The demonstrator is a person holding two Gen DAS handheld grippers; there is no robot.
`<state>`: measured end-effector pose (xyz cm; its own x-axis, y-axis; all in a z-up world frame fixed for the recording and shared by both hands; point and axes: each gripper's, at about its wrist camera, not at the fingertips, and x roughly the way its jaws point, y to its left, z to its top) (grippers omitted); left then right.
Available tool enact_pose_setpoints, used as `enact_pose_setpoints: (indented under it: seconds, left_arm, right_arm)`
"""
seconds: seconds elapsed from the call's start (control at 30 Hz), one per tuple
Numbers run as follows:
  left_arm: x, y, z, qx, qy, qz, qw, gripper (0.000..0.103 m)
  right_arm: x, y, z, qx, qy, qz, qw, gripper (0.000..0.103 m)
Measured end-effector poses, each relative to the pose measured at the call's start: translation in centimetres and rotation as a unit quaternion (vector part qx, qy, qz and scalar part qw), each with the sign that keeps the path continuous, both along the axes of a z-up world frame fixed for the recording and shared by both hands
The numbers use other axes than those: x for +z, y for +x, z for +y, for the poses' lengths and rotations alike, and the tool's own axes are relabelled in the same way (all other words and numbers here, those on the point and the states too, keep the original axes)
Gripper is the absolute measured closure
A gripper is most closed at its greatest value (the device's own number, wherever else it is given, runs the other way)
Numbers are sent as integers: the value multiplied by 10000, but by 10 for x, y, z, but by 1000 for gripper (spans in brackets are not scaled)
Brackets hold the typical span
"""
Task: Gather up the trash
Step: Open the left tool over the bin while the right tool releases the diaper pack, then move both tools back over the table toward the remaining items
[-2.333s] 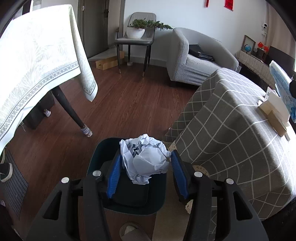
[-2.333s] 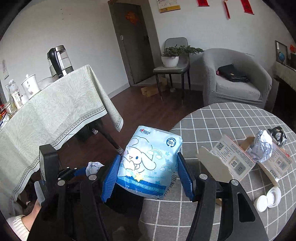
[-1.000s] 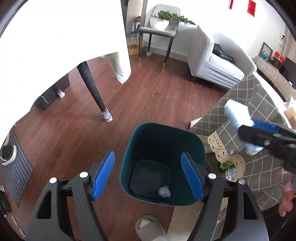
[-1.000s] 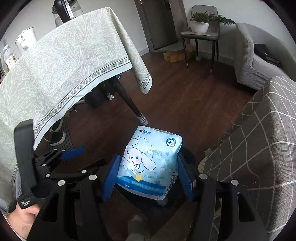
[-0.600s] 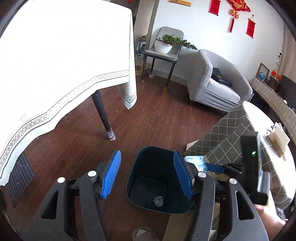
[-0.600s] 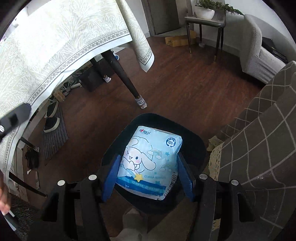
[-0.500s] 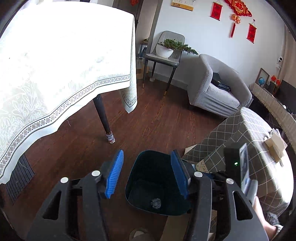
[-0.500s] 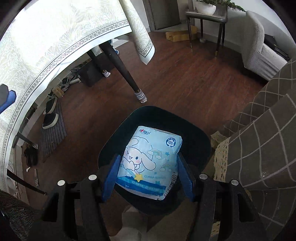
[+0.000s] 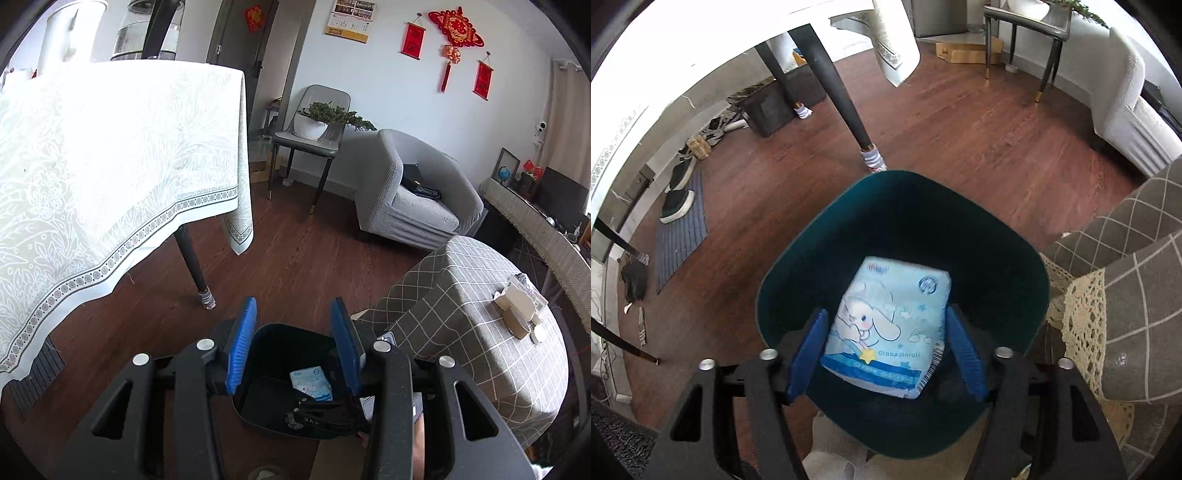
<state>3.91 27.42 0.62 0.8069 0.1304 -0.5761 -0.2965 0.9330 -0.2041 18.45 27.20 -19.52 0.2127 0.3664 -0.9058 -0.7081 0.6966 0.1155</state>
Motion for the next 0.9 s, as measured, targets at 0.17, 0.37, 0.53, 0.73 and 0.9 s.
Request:
enact_pose_setpoints:
  seconds: [0.17,0.37,0.53,0.73,0.9]
  left_arm:
    - [11,-3,-6,-65,75,-198,9998,56]
    - [25,-2,-12,-91,26,-407,9991,48]
    - [37,-7,-22,-6,318,-581,9978,39]
    - [45,-5,-30,-26,271,-713,9971,30]
    - [49,5,-41,-121,199,-754,9969,27]
  right_arm:
    - [17,-5,-6,212,141,-196,9995,23]
    - [62,-17,-25,377,455,-567,9966,23]
    - [105,-29,-50,371,790,-880,9923,23]
    - [150,-43,-75,381,1000,-1401,9843,23]
    - [173,-45,-101,270,1092,-1650,9799,23]
